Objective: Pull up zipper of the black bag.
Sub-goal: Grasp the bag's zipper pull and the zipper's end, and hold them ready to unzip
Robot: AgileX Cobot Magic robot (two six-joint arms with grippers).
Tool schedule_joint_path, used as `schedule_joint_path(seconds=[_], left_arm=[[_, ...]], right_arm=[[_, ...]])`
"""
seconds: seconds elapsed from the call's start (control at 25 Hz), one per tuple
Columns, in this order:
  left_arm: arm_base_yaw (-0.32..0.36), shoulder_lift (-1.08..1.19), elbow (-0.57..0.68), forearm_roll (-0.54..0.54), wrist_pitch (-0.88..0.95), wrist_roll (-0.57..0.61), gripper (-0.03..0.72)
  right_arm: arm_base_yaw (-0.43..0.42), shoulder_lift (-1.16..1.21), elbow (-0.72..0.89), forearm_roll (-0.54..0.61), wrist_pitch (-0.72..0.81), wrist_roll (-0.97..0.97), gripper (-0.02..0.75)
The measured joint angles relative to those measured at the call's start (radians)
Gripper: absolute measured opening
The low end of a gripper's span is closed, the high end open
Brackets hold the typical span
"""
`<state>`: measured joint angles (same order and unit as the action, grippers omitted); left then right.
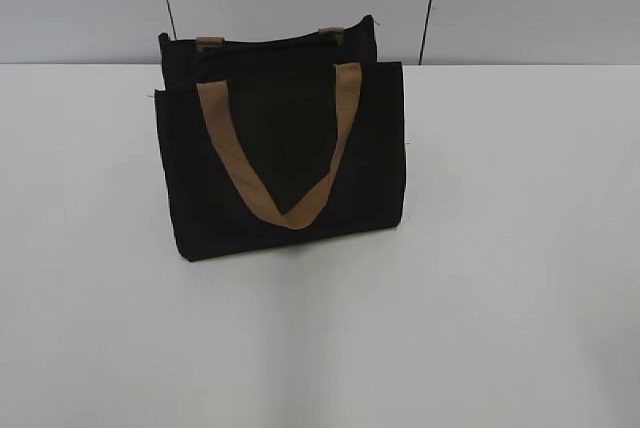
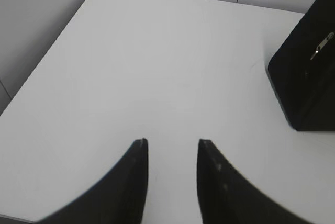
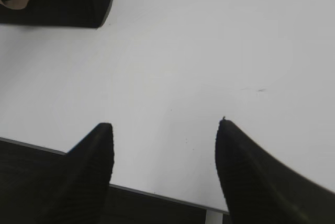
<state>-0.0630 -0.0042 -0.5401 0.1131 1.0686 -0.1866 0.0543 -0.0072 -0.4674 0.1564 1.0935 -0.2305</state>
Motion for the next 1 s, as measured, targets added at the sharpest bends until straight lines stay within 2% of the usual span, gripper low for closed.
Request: schedule_joint_path(seconds=[0.52,0.64,0.72,0.92,1.0], left_arm=[[0.0,0.0,0.0,0.0,0.0,0.0,0.241],[0.0,0.023,-0.012,0.0,-0.022,0.049,0.249],[0.0,0.073,-0.046,-0.001,-0.092,0.104,0.28],[0.0,0.247,-0.113,-0.013,-0.39,0.173,0.478],[0.0,0.331,-0.103,-0.033,-0.502,0.177,0.519]], right_arm=[[0.0,0.0,0.0,0.0,0.0,0.0,0.468],[0.0,0.0,0.0,0.0,0.0,0.0,0.468],[0.0,0.0,0.0,0.0,0.0,0.0,0.468],[0.0,0.0,0.0,0.0,0.0,0.0,0.468],[0.0,0.0,0.0,0.0,0.0,0.0,0.468]])
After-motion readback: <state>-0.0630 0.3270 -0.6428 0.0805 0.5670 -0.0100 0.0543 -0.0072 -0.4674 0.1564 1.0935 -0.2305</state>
